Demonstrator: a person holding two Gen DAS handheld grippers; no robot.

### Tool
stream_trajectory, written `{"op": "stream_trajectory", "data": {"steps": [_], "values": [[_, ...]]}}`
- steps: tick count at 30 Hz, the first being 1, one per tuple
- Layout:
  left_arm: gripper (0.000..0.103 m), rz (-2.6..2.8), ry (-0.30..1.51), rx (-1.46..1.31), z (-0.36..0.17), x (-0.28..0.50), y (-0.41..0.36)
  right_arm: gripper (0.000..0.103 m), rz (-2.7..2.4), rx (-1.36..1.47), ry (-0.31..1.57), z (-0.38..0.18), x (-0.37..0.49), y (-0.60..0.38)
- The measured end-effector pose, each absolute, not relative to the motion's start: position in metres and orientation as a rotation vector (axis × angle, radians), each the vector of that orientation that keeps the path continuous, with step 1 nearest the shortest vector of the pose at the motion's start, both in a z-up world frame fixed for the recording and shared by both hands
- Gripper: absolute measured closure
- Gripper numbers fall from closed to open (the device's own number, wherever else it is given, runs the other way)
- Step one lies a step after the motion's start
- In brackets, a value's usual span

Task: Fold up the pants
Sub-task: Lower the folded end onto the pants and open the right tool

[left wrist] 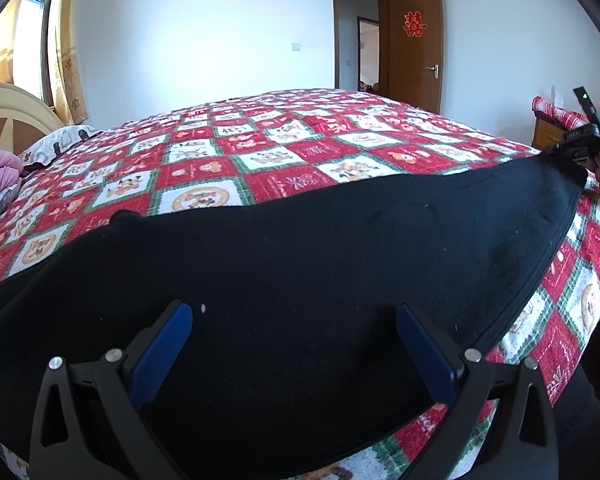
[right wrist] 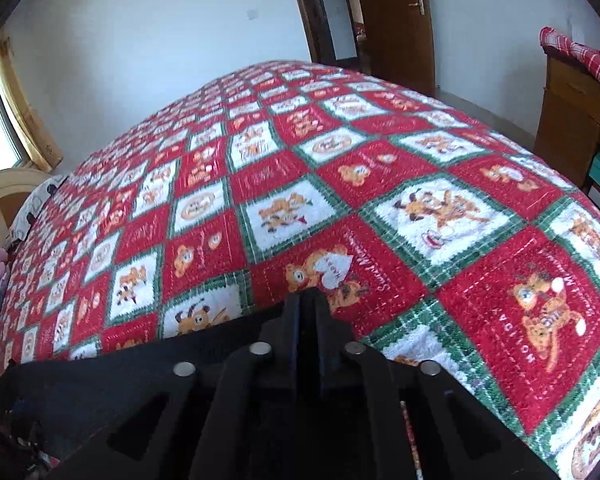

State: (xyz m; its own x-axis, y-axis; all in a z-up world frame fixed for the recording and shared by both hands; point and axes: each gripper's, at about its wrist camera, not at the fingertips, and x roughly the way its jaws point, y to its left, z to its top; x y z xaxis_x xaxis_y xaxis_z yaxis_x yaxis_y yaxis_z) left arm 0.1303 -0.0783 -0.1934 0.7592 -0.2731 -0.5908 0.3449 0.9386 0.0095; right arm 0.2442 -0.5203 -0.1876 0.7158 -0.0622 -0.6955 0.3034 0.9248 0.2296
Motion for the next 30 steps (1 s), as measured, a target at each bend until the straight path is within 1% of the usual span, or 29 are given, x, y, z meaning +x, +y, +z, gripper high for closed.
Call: {"op": "stream_trajectory", "data": {"steps": [1,2,5,9,12,14,15,17,22,26,30], "values": [[0.000,-0.339,0.624,0.117,-0.193,0.130,-0.078,0.061,-0.230,0.329,0.728,-0.181,0.240,-0.521],[0.000,-0.339,0.624,0.111,-0.192,0.129,-0.077,0.055,-0.269,0.309,0.706,-0.175,0.234,-0.521],[0.000,-0.339,0.617,0.069,-0.188,0.125,-0.073,0.055,-0.273,0.281,0.670,-0.155,0.216,-0.515],[0.000,-0.359,0.608,0.059,-0.186,0.120,-0.076,0.055,-0.089,0.241,0.703,-0.148,0.208,-0.480],[0.000,-0.358,0.631,0.101,-0.192,0.122,-0.083,0.055,0.032,0.195,0.807,-0.169,0.215,-0.447],[0.000,-0.345,0.625,0.152,-0.195,0.121,-0.090,0.055,-0.030,0.143,0.911,-0.198,0.228,-0.441],[0.000,-0.346,0.624,0.154,-0.195,0.121,-0.090,0.055,-0.048,0.131,0.930,-0.210,0.232,-0.442],[0.000,-0.354,0.635,0.138,-0.192,0.121,-0.086,0.055,-0.048,0.142,0.915,-0.217,0.232,-0.442],[0.000,-0.352,0.635,0.104,-0.191,0.119,-0.073,0.055,-0.067,0.190,0.860,-0.191,0.219,-0.448],[0.000,-0.356,0.635,0.108,-0.191,0.115,-0.069,0.055,-0.090,0.230,0.873,-0.206,0.216,-0.463],[0.000,-0.332,0.614,0.050,-0.183,0.112,-0.054,0.054,-0.127,0.279,0.771,-0.187,0.201,-0.467]]}}
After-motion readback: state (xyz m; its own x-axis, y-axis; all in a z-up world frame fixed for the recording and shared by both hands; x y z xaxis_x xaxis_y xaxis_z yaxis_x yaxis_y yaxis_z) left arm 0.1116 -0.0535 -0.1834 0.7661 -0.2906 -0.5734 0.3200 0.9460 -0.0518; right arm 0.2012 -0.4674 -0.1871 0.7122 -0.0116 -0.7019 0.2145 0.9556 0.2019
